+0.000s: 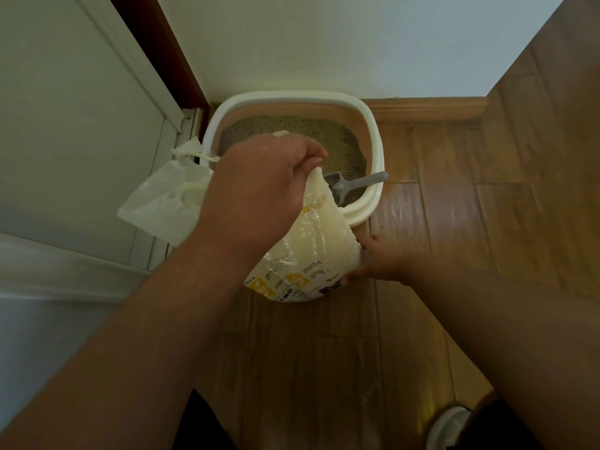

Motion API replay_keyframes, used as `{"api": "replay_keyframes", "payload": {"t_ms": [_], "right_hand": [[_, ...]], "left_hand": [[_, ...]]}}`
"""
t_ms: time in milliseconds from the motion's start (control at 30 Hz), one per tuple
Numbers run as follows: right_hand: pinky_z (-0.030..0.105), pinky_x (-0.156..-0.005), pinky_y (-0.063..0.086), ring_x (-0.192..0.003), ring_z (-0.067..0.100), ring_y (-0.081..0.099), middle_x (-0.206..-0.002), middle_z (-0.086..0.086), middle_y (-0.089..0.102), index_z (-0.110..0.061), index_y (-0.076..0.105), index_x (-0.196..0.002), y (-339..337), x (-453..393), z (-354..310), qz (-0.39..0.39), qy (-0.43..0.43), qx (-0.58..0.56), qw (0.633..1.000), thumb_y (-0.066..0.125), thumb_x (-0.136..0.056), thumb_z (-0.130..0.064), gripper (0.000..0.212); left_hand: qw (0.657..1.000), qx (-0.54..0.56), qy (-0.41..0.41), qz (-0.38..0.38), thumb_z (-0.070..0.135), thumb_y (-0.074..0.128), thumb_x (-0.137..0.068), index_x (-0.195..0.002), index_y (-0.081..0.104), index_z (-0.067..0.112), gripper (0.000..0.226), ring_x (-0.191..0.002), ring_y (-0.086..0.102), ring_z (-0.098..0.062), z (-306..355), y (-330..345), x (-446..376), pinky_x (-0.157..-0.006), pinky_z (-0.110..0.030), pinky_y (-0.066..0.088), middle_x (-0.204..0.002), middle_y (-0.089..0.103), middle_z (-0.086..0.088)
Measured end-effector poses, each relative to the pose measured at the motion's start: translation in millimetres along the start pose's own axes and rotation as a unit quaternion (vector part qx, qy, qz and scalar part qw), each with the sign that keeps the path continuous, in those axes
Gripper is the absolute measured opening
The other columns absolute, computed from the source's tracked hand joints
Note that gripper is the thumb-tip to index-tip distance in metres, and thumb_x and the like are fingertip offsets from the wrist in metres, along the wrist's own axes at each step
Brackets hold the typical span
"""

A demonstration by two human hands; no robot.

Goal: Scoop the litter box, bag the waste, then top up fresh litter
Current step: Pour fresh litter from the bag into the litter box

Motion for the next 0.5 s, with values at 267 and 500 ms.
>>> {"api": "replay_keyframes", "payload": {"t_ms": [267, 500], "right_hand": [[0.045, -0.105, 0.049, -0.129, 0.027, 0.048, -0.141, 0.002, 0.05, -0.027, 0.024, -0.152, 23.2, -9.2, 5.1, -0.016, 0.021, -0.02, 0.999, 0.098, -0.056, -0.026, 0.121], [0.043, -0.108, 0.047, -0.126, 0.013, 0.052, -0.135, -0.014, 0.057, -0.041, 0.036, -0.146, 38.4, -17.3, 5.3, -0.044, -0.022, 0.011, 0.999, 0.1, -0.044, -0.052, 0.121]], "left_hand": [[1.0, 0.003, -0.015, 0.021, 0.023, 0.064, -0.101, -0.113, 0.08, 0.019, 0.02, -0.098, 0.072, -0.013, -4.0, -6.3, 2.7, -0.09, -0.036, 0.056, -0.104, 0.079, 0.007], [0.998, -0.019, -0.017, 0.053, 0.024, 0.064, -0.101, -0.113, 0.08, 0.019, 0.021, -0.096, 0.072, -0.017, -2.4, -21.0, 2.8, -0.087, -0.037, 0.056, -0.102, 0.079, 0.003]]}}
Point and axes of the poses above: each hand's wrist, its own x-axis away from the middle knuckle, its own y-axis out of the palm, z = x × y, the point moved 8 cm from there along -x, towards the middle knuckle
